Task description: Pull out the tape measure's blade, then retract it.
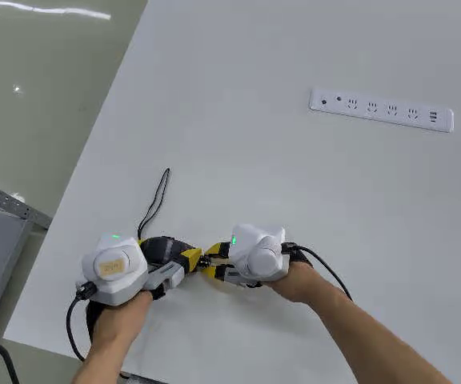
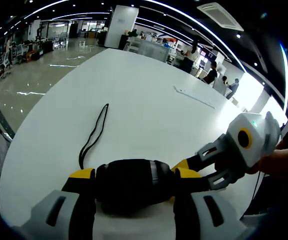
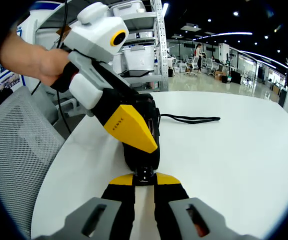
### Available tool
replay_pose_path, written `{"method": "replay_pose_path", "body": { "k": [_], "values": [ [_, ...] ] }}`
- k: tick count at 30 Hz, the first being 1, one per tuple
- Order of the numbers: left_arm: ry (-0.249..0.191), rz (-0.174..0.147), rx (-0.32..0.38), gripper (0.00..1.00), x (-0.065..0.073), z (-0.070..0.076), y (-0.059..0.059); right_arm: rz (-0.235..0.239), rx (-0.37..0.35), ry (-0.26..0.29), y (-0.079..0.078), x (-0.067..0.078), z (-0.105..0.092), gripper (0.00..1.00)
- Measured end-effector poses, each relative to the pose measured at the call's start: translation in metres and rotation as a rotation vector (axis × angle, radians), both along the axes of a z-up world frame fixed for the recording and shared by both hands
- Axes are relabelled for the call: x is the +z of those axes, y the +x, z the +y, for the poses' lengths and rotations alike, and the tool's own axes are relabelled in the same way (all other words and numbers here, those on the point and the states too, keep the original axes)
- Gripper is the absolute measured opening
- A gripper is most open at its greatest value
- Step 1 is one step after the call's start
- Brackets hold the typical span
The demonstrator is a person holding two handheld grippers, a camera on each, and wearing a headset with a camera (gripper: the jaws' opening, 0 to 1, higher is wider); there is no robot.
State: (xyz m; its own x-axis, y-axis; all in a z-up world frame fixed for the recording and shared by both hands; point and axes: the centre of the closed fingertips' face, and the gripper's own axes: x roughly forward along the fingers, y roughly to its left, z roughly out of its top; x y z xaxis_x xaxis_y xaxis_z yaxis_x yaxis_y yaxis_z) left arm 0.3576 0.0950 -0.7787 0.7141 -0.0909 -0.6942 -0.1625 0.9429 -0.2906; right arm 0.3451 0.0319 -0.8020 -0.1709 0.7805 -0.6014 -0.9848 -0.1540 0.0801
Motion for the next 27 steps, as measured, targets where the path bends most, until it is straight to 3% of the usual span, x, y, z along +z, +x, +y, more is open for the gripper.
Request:
{"method": "replay_pose_path", "body": {
  "k": [13,18,27],
  "values": [
    [-0.016,-0.004,-0.012,0.61,0.003,0.0,0.001,-0.038,0.041,-0.016,-0.003,0.003,0.006,0.11],
    [-0.053,-0.008,0.01,0.61,0.004,0.003,0.002,-0.03,0.031,-0.007,-0.001,0.004,0.007,0.11],
    [-0.058,-0.01,0.01,0.61,0.004,0.004,0.002,-0.026,0.028,-0.015,-0.002,0.003,0.01,0.11]
  ]
}}
